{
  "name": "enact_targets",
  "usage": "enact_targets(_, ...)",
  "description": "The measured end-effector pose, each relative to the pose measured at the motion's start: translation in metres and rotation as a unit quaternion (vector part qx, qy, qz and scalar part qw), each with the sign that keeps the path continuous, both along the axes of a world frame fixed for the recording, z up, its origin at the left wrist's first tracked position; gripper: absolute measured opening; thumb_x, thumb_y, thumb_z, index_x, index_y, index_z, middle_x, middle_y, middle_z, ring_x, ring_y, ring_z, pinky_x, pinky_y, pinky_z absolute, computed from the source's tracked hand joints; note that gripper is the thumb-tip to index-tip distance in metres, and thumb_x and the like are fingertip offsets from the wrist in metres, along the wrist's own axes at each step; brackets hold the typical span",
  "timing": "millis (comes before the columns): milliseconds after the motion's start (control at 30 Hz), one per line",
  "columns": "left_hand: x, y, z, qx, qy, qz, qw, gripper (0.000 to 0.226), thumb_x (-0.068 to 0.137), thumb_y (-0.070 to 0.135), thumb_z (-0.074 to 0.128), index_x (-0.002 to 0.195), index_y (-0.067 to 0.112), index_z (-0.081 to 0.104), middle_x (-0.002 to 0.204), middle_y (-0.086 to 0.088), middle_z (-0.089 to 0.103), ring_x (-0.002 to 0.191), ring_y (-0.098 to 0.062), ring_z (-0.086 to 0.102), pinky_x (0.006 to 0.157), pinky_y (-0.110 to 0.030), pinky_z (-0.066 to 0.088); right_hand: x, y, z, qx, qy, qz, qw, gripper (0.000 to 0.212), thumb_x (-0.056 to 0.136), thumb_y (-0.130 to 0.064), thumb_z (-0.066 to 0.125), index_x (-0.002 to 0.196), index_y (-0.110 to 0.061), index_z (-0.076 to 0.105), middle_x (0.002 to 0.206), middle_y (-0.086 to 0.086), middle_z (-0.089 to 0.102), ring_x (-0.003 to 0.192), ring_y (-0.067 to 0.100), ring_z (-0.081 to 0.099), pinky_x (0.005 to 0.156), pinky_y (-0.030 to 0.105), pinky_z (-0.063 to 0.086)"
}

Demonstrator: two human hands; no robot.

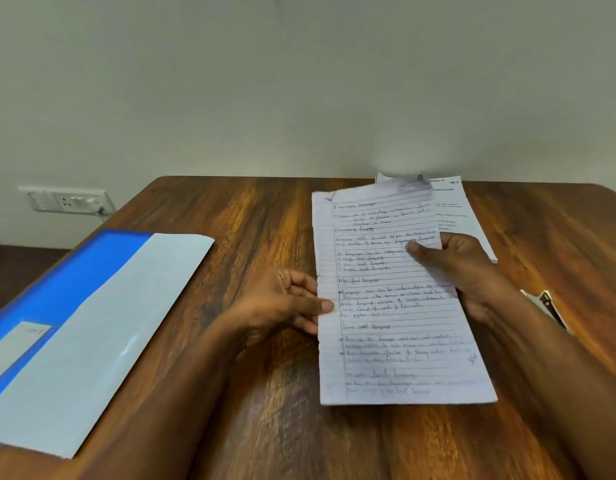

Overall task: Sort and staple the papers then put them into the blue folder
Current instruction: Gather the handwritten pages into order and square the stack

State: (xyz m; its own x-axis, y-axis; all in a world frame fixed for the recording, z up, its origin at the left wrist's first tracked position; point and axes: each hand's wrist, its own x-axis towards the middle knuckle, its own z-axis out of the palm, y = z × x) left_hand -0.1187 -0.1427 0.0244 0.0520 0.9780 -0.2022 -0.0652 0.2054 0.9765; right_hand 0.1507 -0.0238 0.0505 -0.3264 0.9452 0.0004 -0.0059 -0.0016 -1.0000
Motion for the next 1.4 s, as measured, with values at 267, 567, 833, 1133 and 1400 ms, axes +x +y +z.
enact_targets(267, -0.005, -0.001, 0.008, 0.033, -0.023, 0.111, 0.993, 0.030, 0.090, 0.002, 0.075, 0.119, -0.004, 0.070, 0.111, -0.020, 0.078, 0.099, -0.033, 0.078, 0.067, -0.033, 0.067, -0.014, -0.008, -0.011, 0.002, -0.052, 0.079, 0.996, 0.041, 0.079, -0.033, 0.090, 0.109, -0.009, 0.077, 0.122, 0.039, 0.064, 0.113, 0.070, 0.053, 0.090, 0.085, 0.043)
enact_targets(567, -0.014, 0.006, 0.000, 0.096, 0.038, 0.288, 0.952, 0.014, 0.096, 0.013, 0.074, 0.104, 0.001, 0.076, 0.091, -0.012, 0.081, 0.080, -0.025, 0.078, 0.063, -0.032, 0.061, -0.015, -0.017, -0.009, -0.037, -0.104, 0.148, 0.983, 0.026, 0.090, -0.005, 0.074, 0.116, -0.008, 0.075, 0.110, 0.006, 0.080, 0.103, 0.022, 0.077, 0.091, 0.038, 0.057)
enact_targets(833, -0.008, 0.006, -0.004, 0.066, 0.029, 0.184, 0.980, 0.016, 0.092, 0.010, 0.077, 0.104, -0.001, 0.075, 0.094, -0.019, 0.080, 0.080, -0.028, 0.077, 0.058, -0.028, 0.058, -0.017, -0.017, -0.010, 0.040, -0.024, 0.018, 0.999, 0.028, 0.082, -0.004, 0.082, 0.110, -0.005, 0.075, 0.103, 0.009, 0.081, 0.096, 0.029, 0.078, 0.086, 0.040, 0.064)
enact_targets(1133, 0.007, 0.002, -0.005, 0.138, 0.130, 0.200, 0.961, 0.036, 0.075, 0.011, 0.093, 0.106, 0.010, 0.077, 0.098, -0.003, 0.081, 0.085, -0.016, 0.079, 0.065, -0.023, 0.061, -0.026, -0.027, -0.012, 0.057, -0.044, 0.019, 0.997, 0.017, 0.084, -0.004, 0.081, 0.100, -0.004, 0.075, 0.092, 0.009, 0.081, 0.083, 0.022, 0.078, 0.067, 0.027, 0.063)
enact_targets(1400, 0.001, 0.007, -0.012, 0.173, 0.160, 0.245, 0.940, 0.007, 0.095, 0.019, 0.077, 0.100, 0.015, 0.080, 0.084, 0.000, 0.081, 0.077, -0.017, 0.078, 0.067, -0.030, 0.059, -0.026, -0.025, -0.012, 0.054, -0.034, 0.016, 0.998, 0.017, 0.084, -0.004, 0.082, 0.100, -0.004, 0.075, 0.091, 0.008, 0.081, 0.079, 0.018, 0.078, 0.064, 0.024, 0.061)
